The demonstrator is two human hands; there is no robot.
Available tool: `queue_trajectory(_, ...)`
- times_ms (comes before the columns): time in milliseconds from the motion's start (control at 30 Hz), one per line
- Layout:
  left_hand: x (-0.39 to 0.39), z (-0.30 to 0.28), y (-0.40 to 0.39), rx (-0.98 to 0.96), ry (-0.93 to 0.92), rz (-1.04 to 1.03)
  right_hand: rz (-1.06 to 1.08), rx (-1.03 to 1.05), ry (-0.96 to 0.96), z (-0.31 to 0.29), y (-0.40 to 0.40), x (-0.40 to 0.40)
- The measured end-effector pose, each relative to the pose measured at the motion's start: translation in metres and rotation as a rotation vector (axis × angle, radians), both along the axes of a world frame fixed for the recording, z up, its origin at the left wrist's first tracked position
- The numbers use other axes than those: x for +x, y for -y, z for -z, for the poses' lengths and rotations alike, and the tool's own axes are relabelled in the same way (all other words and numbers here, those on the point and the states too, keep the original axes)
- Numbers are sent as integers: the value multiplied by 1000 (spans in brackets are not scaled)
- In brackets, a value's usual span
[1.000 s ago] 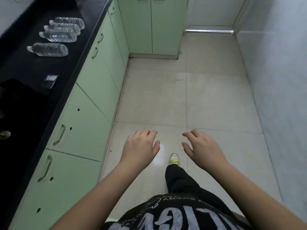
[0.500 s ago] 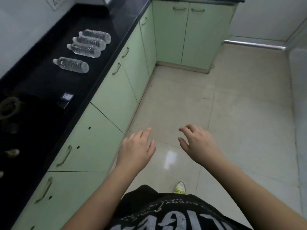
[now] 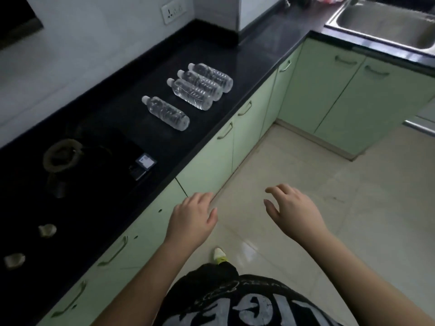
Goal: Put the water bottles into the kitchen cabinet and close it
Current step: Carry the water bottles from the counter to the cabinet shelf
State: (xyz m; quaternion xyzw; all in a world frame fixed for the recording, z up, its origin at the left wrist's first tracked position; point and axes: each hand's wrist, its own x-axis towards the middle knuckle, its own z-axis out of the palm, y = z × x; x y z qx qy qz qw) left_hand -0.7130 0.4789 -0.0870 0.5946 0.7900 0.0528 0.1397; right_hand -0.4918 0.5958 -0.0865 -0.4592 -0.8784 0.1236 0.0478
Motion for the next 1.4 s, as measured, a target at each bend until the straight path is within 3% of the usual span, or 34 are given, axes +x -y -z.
queue_trajectory(267,-79,-3,-95,10,-5,-14,-37,-8,3,-9,-93,-79)
queue_trajectory(600,-125,19,-206,65,8,-196,-160,-2,12,6,-246,-136)
queue_trajectory(967,-171,22,-296,17,13,-554,-537,4,-2,25,-424,-221)
queue_trajectory(1400,-205,53,-321,51,-101,-791,-681,2,-112,47,-487,-361)
